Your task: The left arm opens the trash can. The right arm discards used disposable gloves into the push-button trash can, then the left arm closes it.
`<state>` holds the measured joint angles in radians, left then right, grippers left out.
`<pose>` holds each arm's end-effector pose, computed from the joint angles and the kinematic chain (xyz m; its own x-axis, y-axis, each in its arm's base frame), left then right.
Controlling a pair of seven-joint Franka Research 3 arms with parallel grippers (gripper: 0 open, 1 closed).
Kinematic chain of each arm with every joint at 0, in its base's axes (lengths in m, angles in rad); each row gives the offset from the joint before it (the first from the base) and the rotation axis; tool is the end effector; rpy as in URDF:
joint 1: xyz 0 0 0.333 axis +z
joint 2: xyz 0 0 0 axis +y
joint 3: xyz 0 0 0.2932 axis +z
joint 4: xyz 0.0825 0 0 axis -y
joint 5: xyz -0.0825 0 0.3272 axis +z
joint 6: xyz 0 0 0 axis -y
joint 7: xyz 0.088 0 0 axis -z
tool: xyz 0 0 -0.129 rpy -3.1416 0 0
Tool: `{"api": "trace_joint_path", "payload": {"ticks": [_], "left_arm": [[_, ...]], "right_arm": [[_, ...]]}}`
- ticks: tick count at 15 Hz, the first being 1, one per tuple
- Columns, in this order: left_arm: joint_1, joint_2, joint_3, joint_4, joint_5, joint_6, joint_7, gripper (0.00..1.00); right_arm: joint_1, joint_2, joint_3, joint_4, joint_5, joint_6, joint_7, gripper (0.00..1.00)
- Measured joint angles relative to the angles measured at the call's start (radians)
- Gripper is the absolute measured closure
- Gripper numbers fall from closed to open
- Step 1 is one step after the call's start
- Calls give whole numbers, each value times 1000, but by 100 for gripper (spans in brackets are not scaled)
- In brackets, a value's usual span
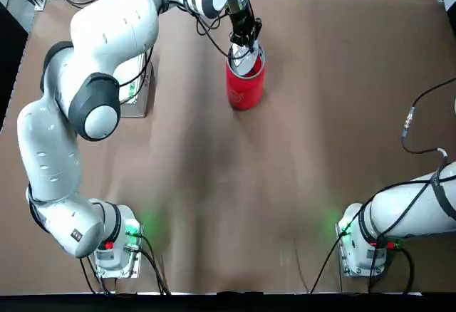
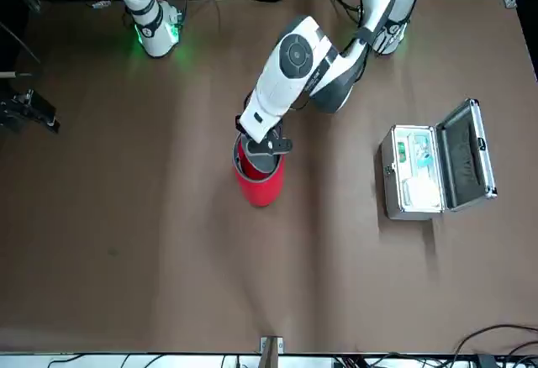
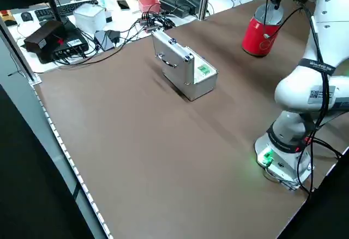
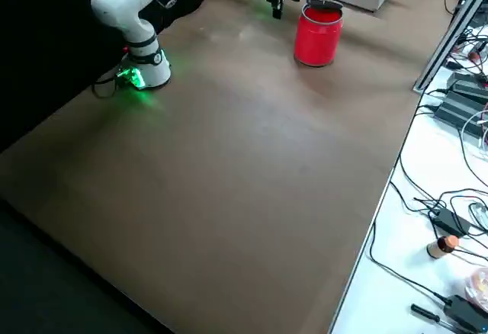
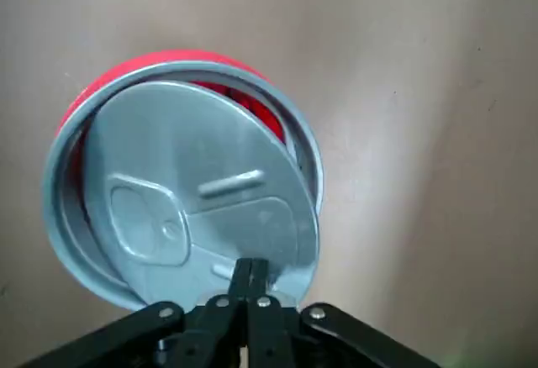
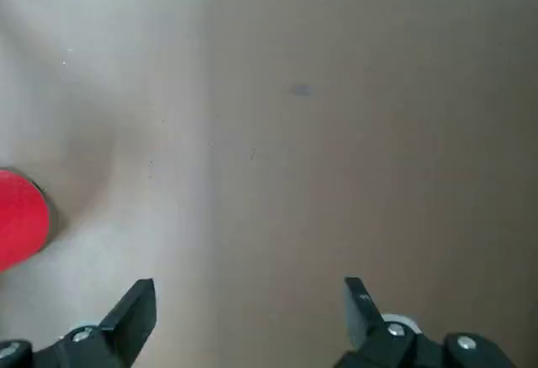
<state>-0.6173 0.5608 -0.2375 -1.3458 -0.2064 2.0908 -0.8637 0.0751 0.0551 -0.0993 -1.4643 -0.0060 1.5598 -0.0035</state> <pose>0.4551 -0.4940 0.4079 0.9846 0.1186 -0.1283 0.1556 -0.9292 0.3352 0.5140 -0.0117 0.5952 0.9990 -0.0204 0.0406 -0.0209 -0.9997 0.0116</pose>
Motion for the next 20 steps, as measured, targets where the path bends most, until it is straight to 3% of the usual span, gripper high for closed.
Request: {"api": "trace_joint_path", "payload": {"ticks": [20], "left_arm": [[-39,72,5,1,76,75,-5,99]], "right_arm": [[1,0,-2,0,0,-2,0,2]]}}
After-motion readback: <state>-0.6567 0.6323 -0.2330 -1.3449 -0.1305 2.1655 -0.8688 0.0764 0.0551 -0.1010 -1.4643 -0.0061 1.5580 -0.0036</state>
